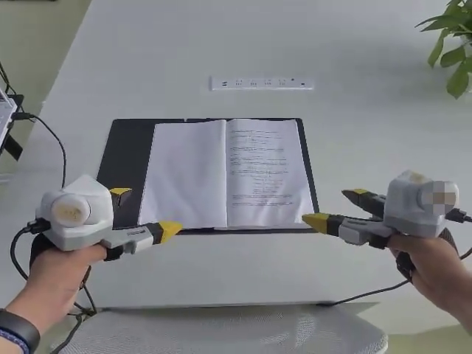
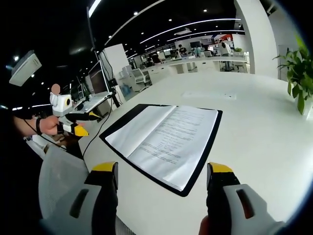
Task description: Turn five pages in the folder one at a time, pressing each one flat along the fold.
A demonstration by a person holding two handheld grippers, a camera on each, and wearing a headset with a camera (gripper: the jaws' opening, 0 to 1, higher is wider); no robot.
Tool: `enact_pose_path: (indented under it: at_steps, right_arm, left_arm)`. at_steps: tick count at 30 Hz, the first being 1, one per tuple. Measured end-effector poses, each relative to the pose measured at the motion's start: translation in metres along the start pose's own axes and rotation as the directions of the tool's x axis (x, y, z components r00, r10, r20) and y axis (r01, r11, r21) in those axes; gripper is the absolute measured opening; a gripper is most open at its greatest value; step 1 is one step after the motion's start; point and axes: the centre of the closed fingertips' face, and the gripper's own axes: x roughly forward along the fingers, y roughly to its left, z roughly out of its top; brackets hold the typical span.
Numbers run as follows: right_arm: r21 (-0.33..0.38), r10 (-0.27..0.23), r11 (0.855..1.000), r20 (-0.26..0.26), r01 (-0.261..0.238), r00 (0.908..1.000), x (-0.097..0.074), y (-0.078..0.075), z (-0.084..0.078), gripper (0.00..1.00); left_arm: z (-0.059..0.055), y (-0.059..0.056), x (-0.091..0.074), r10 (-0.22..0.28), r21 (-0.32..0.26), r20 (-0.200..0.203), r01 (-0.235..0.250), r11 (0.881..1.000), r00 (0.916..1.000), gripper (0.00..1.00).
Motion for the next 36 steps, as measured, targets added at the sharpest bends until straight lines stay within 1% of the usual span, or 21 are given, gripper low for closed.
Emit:
enact_pose_path:
  at_steps: [5, 7, 11, 16, 20, 22, 25, 26, 27, 31, 33, 34, 36]
  right_arm:
    - [-0.021, -0.003, 1.0, -0.015, 0.003, 0.9999, -0.002, -0.002, -0.003, 0.75]
    - [-0.025, -0.003, 1.0, -0.017, 0.003, 0.9998, -0.003, -0.002, -0.003, 0.75]
    - [-0.024, -0.006, 1.0, -0.015, 0.005, 0.9999, -0.004, -0.002, -0.002, 0.75]
    - [-0.018, -0.008, 1.0, -0.009, 0.008, 0.9999, -0.006, -0.001, 0.0, 0.75]
    - [-0.006, -0.021, 1.0, -0.007, 0.021, 0.9998, -0.009, -0.003, -0.002, 0.75]
    - [-0.004, -0.03, 1.0, -0.012, 0.03, 0.9995, -0.011, -0.004, -0.004, 0.75]
    - [0.007, -0.034, 0.999, -0.007, 0.034, 0.9994, -0.013, -0.004, -0.005, 0.75]
    - [0.007, -0.035, 0.999, -0.006, 0.035, 0.9994, -0.014, -0.004, -0.005, 0.75]
    - [0.009, -0.035, 0.999, -0.006, 0.036, 0.9994, -0.014, -0.003, -0.006, 0.75]
    - [0.014, -0.036, 0.999, -0.009, 0.036, 0.9993, -0.015, -0.003, -0.008, 0.74]
    - [0.021, -0.037, 0.999, -0.007, 0.037, 0.9993, -0.017, -0.002, -0.008, 0.74]
    - [0.023, -0.036, 0.999, -0.005, 0.036, 0.9993, -0.017, -0.001, -0.008, 0.74]
    - [0.014, -0.027, 1.0, -0.004, 0.027, 0.9996, -0.017, 0.001, -0.009, 0.75]
  left_arm:
    - [0.007, -0.004, 0.006, -0.007, -0.005, 0.007, 0.007, 1.0, 1.0, 0.74]
    - [0.01, -0.009, 0.008, -0.015, -0.013, 0.012, 0.016, 1.0, 0.9998, 0.74]
    - [0.017, -0.022, 0.017, -0.037, 0.002, 0.004, 0.037, 0.999, 0.9993, 0.74]
    - [0.029, -0.041, 0.034, -0.083, 0.035, -0.005, 0.083, 0.996, 0.9966, 0.73]
    - [0.04, -0.056, 0.049, -0.125, 0.051, -0.001, 0.125, 0.991, 0.9922, 0.73]
    - [0.045, -0.063, 0.058, -0.143, 0.074, -0.007, 0.143, 0.987, 0.9897, 0.73]
    - [0.053, -0.073, 0.071, -0.172, 0.092, -0.011, 0.173, 0.981, 0.985, 0.73]
    - [0.055, -0.074, 0.076, -0.18, 0.095, -0.011, 0.181, 0.979, 0.9835, 0.72]
    - [0.056, -0.074, 0.08, -0.188, 0.099, -0.013, 0.188, 0.977, 0.9821, 0.72]
    - [0.058, -0.086, 0.101, -0.225, 0.124, -0.031, 0.227, 0.966, 0.9739, 0.72]
    - [0.059, -0.097, 0.11, -0.253, 0.127, -0.037, 0.255, 0.958, 0.9668, 0.71]
    - [0.06, -0.106, 0.116, -0.284, 0.133, -0.033, 0.286, 0.949, 0.9583, 0.71]
    - [0.056, -0.113, 0.127, -0.297, 0.138, -0.051, 0.301, 0.944, 0.9536, 0.71]
